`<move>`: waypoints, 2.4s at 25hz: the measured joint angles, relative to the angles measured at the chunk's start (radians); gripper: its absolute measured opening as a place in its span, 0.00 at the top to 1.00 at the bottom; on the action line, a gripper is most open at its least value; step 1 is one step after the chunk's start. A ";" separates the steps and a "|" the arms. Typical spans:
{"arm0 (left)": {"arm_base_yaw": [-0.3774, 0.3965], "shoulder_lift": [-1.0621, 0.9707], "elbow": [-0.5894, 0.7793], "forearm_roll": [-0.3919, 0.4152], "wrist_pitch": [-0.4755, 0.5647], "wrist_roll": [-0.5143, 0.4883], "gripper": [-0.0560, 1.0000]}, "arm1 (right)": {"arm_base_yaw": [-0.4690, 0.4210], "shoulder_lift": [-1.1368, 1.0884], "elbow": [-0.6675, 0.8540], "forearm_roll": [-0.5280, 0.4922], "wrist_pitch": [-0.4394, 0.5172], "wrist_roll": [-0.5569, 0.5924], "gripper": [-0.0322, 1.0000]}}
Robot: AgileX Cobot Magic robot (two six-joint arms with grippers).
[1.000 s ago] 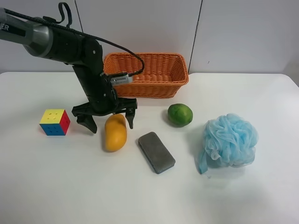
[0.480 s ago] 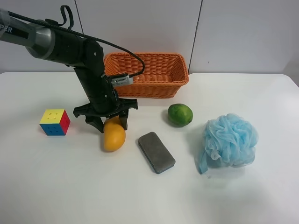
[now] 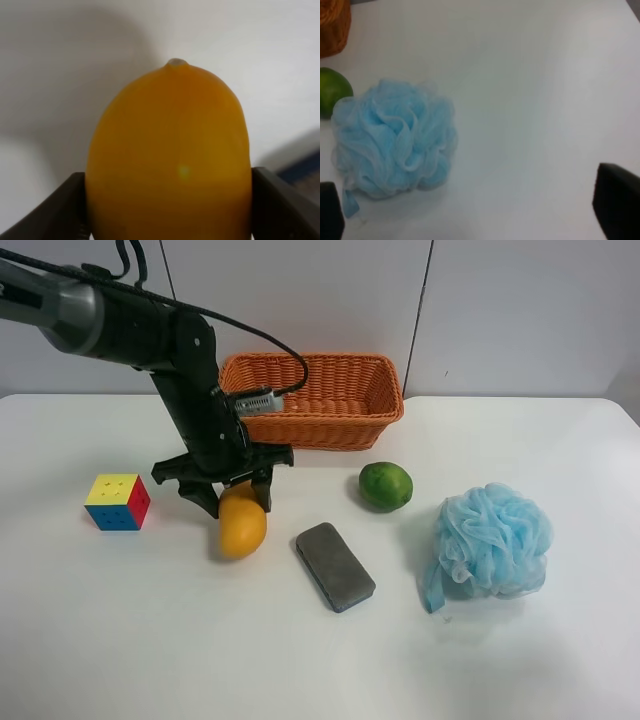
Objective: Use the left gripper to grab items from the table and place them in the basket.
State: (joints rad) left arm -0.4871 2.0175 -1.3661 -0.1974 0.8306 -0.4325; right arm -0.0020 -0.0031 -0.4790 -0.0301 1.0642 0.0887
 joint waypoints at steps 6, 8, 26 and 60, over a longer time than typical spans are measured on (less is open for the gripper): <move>0.000 -0.073 -0.153 0.024 0.144 0.020 0.37 | 0.000 0.000 0.000 0.000 0.000 0.000 0.01; 0.000 -0.073 -0.237 0.042 0.209 0.041 0.37 | 0.000 0.000 0.000 0.000 0.000 0.000 0.01; 0.028 0.210 -0.816 0.074 0.006 0.286 0.37 | 0.000 0.000 0.000 0.000 0.000 0.000 0.01; 0.046 0.363 -0.816 0.045 -0.185 0.324 0.01 | 0.000 0.000 0.000 0.000 0.000 0.000 0.01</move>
State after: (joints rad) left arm -0.4407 2.3808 -2.1818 -0.1528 0.6453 -0.1080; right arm -0.0020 -0.0031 -0.4790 -0.0301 1.0642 0.0887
